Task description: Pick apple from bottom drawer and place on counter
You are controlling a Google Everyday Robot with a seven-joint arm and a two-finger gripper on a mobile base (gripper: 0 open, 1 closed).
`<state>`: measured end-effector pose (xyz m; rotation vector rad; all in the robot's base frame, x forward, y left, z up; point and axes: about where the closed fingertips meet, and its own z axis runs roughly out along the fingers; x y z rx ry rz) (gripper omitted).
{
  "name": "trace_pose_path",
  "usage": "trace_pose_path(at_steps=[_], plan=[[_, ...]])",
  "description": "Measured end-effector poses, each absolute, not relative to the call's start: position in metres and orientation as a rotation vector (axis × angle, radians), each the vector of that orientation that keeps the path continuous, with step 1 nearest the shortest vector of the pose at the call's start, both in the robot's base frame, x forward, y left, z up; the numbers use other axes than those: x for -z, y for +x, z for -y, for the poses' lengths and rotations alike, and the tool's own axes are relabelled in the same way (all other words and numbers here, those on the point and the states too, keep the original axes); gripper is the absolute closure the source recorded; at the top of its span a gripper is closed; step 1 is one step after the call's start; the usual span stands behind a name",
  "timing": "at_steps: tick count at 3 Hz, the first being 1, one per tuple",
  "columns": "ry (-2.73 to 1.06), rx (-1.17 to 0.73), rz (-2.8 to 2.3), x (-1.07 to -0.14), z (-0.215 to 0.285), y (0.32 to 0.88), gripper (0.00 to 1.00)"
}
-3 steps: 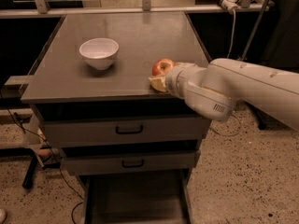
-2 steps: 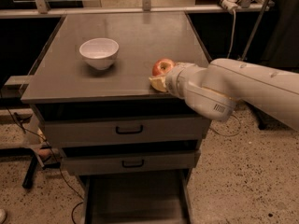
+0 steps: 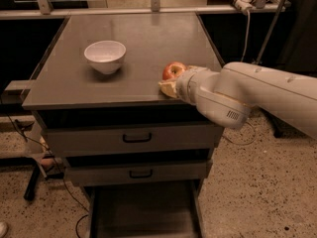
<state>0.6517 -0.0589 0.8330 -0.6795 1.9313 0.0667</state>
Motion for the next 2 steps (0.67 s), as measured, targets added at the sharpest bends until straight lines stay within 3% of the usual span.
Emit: trace_pose_path(at_steps=[1, 2], plan=[[-0.680, -0.067, -1.931, -0.8330, 0.0589, 0.6517, 0.00], [-0.680, -0.067, -1.931, -0.8330, 0.0589, 0.6517, 0.00]])
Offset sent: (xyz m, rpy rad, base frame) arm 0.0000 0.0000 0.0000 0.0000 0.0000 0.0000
